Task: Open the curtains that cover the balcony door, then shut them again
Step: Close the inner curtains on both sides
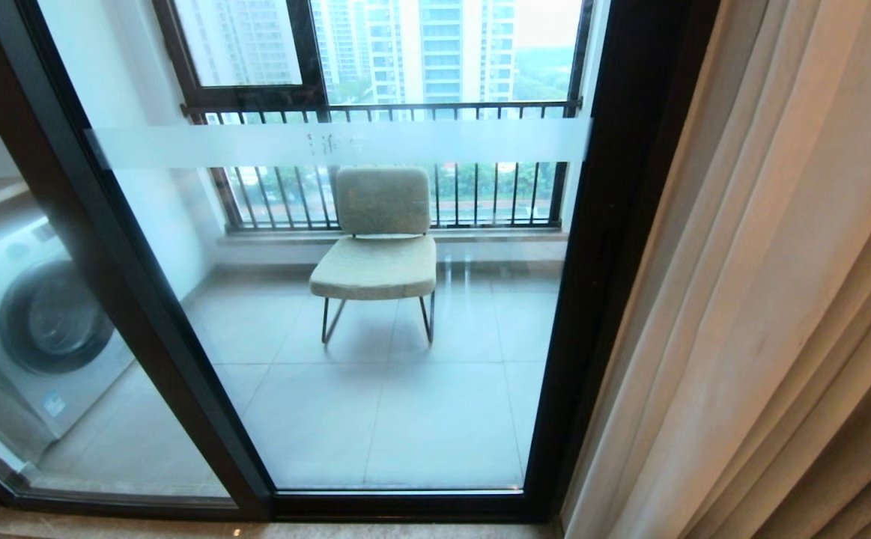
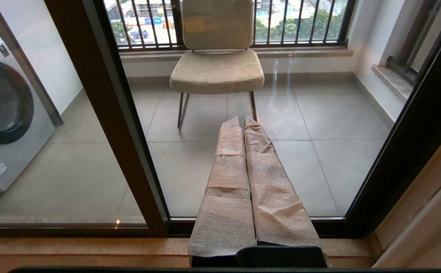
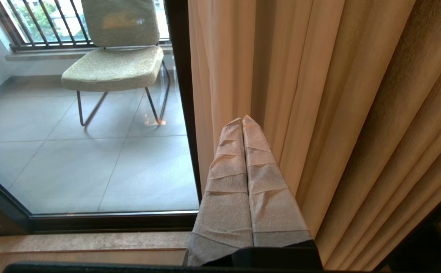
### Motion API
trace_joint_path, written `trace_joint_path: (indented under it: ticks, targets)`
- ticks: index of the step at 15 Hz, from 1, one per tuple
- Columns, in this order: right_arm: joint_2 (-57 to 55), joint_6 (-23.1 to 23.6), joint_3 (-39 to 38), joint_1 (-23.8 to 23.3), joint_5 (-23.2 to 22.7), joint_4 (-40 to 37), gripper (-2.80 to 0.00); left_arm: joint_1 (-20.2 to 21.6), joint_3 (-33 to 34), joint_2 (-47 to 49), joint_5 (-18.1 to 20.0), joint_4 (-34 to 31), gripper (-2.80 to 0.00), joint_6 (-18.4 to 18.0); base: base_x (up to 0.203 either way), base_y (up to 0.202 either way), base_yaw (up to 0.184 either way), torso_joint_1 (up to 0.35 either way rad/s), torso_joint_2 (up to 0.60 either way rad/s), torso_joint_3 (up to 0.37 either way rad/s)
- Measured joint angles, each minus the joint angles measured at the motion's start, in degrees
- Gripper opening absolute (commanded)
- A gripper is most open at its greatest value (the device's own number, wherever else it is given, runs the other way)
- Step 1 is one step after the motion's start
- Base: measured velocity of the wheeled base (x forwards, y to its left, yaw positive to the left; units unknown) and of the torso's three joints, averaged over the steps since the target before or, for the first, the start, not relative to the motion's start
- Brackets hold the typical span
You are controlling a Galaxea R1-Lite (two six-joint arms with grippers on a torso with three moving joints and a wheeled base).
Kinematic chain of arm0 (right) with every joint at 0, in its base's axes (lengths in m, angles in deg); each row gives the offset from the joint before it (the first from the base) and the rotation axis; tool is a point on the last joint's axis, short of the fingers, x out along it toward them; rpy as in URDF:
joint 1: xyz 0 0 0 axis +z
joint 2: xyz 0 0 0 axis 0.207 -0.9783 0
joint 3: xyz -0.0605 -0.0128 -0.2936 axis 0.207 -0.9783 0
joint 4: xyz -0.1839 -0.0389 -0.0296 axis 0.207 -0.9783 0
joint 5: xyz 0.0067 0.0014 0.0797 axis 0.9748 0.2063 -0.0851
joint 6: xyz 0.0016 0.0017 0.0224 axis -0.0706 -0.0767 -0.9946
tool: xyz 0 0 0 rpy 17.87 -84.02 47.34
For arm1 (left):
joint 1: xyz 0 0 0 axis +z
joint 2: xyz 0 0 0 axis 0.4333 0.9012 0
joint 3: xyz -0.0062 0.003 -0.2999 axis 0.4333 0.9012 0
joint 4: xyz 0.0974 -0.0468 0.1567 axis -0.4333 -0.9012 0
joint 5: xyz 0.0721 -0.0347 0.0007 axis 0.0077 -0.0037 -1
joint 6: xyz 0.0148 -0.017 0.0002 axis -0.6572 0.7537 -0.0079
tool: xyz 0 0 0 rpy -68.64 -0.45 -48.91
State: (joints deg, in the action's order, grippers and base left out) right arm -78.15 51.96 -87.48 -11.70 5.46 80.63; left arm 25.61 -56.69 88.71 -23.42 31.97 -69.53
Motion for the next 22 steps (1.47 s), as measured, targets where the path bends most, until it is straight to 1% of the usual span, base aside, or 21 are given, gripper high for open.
trace_joint_path:
  ticks: [3,5,7,8,9,12,14,17,22]
  targets:
    - [-1.26,0.55,0.79,0.00,-0.07,0.39,-2.80,-0.02,0.00,0.00,0.00,0.00,-2.80,-0.02,0.000,0.000,0.000,0.000,0.00,0.000]
    - [-3.27,0.57,2.82,0.00,-0.10,1.13,-2.80,-0.04,0.00,0.00,0.02,0.00,-2.80,-0.01,0.000,0.000,0.000,0.000,0.00,0.000]
    - [-6.25,0.66,4.92,0.06,-0.09,3.42,-2.80,-0.02,0.00,0.00,0.02,0.00,-2.80,0.01,0.000,0.000,0.000,0.000,0.00,0.000]
    - [-8.28,0.68,5.92,0.20,-0.10,5.42,-0.48,0.00,0.00,0.00,0.02,0.00,-2.80,0.00,0.000,0.000,0.000,0.000,0.00,0.000]
    - [-10.58,0.71,6.87,0.38,-0.08,7.79,0.00,0.02,0.00,0.00,0.05,0.00,-2.80,-0.01,0.000,0.000,0.000,0.000,0.00,0.000]
    - [-18.43,0.76,9.86,1.04,-0.10,16.41,0.00,0.02,0.00,0.00,0.01,0.00,-2.80,-0.01,0.000,0.000,0.000,0.000,0.00,0.000]
    - [-23.27,0.71,12.76,1.35,-0.75,20.71,0.00,0.00,0.00,0.00,0.02,-0.01,-2.80,-0.01,0.000,0.000,0.000,0.000,0.00,0.000]
    - [-28.50,0.44,18.04,1.51,-3.29,21.75,0.00,-0.04,0.00,0.00,0.01,-0.01,-2.80,0.01,0.000,0.000,0.000,0.000,0.00,0.000]
    - [-34.64,0.37,24.85,1.62,-5.47,22.25,0.00,0.00,0.00,0.00,0.05,0.00,-2.80,-0.01,0.000,0.000,0.000,0.000,0.00,0.000]
